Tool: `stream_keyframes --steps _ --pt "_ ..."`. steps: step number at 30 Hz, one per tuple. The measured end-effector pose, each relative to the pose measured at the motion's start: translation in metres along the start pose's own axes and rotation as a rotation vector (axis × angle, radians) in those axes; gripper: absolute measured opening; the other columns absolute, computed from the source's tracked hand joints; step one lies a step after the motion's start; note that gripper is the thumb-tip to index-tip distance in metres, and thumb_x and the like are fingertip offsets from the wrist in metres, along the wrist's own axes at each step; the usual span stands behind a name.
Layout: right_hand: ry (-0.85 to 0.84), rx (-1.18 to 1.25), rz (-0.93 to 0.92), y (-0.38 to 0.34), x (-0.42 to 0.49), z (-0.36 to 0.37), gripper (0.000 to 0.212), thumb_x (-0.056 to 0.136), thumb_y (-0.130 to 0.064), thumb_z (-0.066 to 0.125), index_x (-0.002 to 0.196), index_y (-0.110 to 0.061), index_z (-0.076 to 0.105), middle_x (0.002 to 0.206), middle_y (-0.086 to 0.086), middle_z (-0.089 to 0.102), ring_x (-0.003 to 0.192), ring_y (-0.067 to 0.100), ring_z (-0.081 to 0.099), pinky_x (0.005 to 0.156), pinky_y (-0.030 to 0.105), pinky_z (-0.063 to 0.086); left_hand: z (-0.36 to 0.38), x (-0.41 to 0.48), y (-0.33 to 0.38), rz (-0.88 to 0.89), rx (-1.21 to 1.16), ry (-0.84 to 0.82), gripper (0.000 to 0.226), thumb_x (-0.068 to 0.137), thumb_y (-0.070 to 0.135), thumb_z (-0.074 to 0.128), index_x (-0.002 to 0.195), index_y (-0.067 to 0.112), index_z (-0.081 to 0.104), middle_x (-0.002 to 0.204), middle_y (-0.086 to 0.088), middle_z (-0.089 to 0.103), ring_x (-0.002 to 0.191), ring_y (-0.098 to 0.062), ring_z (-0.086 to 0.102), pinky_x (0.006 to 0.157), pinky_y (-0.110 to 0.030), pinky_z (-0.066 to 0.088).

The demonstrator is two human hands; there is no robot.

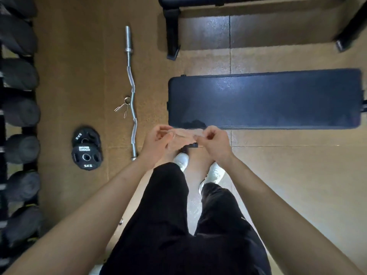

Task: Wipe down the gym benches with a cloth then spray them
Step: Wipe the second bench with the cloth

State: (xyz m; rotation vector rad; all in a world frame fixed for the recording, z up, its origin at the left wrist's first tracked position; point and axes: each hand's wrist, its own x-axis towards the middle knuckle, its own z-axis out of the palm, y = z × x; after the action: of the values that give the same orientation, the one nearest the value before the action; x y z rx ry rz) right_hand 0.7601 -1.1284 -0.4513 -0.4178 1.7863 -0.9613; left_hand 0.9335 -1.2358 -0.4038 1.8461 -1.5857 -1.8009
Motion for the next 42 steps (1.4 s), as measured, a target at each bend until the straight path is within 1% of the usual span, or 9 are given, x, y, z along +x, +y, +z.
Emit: stream_keyframes --steps 5,9,12,17,20,24,30,37,42 --pt "-0.015 -0.06 -0.118 -0.062 -0.009 0.027 0.021 0.083 -0.01 0.082 0.086 -0.024 0.067 0.076 -0.007 0.064 0.067 0.008 0.058 0.066 0.033 0.055 -0.053 0.002 0.011 -0.049 -0.16 0.063 0.018 0.102 0.009 0.058 0.119 0.013 0.063 0.098 0.003 0.063 0.089 -0.016 0.059 0.078 -0.036 0.051" --pt "-0.053 -0.104 -0.121 -0.116 -0.01 0.079 0.019 0.088 -0.005 0.078 0.095 -0.022 0.073 0.082 -0.004 0.072 0.07 0.006 0.063 0.06 0.018 0.05 -0.112 0.024 0.008 -0.055 -0.205 0.092 0.014 0.101 0.009 0.059 0.113 0.012 0.066 0.098 -0.002 0.067 0.093 -0.022 0.063 0.082 -0.041 0.054" --pt "-0.101 -0.176 -0.141 -0.154 -0.008 0.122 0.028 0.088 0.005 0.072 0.104 -0.017 0.074 0.094 0.003 0.076 0.084 0.015 0.071 0.077 0.027 0.059 -0.164 0.045 0.008 -0.065 -0.212 0.094 0.012 0.101 0.011 0.059 0.107 0.017 0.067 0.104 -0.009 0.07 0.097 -0.027 0.066 0.091 -0.049 0.056" --pt "-0.06 -0.427 -0.227 -0.215 0.016 0.18 0.01 0.091 -0.02 0.077 0.1 -0.016 0.08 0.085 -0.003 0.077 0.078 0.013 0.072 0.077 0.034 0.061 -0.243 0.084 0.026 -0.013 -0.196 0.134 0.012 0.098 0.015 0.062 0.105 0.025 0.066 0.097 0.002 0.069 0.096 -0.022 0.065 0.09 -0.043 0.055" --pt "-0.061 -0.393 -0.219 -0.255 0.031 0.204 0.005 0.093 -0.02 0.075 0.093 -0.017 0.079 0.08 0.0 0.077 0.072 0.012 0.074 0.071 0.03 0.059 -0.268 0.102 0.053 0.08 -0.157 0.188 0.019 0.096 0.018 0.067 0.113 0.024 0.063 0.108 0.005 0.066 0.096 -0.012 0.059 0.083 -0.017 0.047" --pt "-0.04 -0.357 -0.261 -0.291 0.062 0.215 0.01 0.092 -0.024 0.076 0.089 -0.014 0.08 0.081 0.007 0.071 0.077 0.02 0.066 0.077 0.042 0.054 -0.275 0.117 0.095 0.26 -0.054 -0.014 0.028 0.092 0.021 0.075 0.119 0.022 0.067 0.123 0.004 0.066 0.107 -0.003 0.059 0.089 -0.007 0.043" --pt "-0.005 -0.332 -0.316 -0.334 0.123 0.183 0.02 0.09 -0.031 0.078 0.093 -0.012 0.08 0.106 0.002 0.059 0.099 0.016 0.06 0.084 0.02 0.047 -0.253 0.171 0.169 0.353 0.085 -0.204 0.024 0.085 0.042 0.076 0.108 0.035 0.072 0.107 0.013 0.073 0.101 -0.002 0.067 0.088 -0.023 0.052" --pt "0.127 -0.072 -0.232 -0.382 0.202 0.119 0.017 0.095 -0.023 0.073 0.087 -0.008 0.076 0.081 0.016 0.072 0.068 0.013 0.061 0.07 0.03 0.049 -0.215 0.26 0.268 0.495 0.379 -0.245 0.019 0.103 0.036 0.056 0.109 0.023 0.069 0.086 0.007 0.072 0.077 -0.011 0.069 0.074 -0.033 0.058" --pt "0.237 -0.028 -0.215 -0.401 0.253 0.084 0.023 0.095 -0.019 0.072 0.077 -0.034 0.071 0.064 -0.016 0.066 0.065 0.003 0.058 0.066 0.024 0.048 -0.195 0.303 0.322 0.549 0.399 -0.403 0.025 0.103 0.036 0.059 0.123 0.021 0.06 0.092 0.002 0.069 0.074 -0.009 0.069 0.066 -0.022 0.057"
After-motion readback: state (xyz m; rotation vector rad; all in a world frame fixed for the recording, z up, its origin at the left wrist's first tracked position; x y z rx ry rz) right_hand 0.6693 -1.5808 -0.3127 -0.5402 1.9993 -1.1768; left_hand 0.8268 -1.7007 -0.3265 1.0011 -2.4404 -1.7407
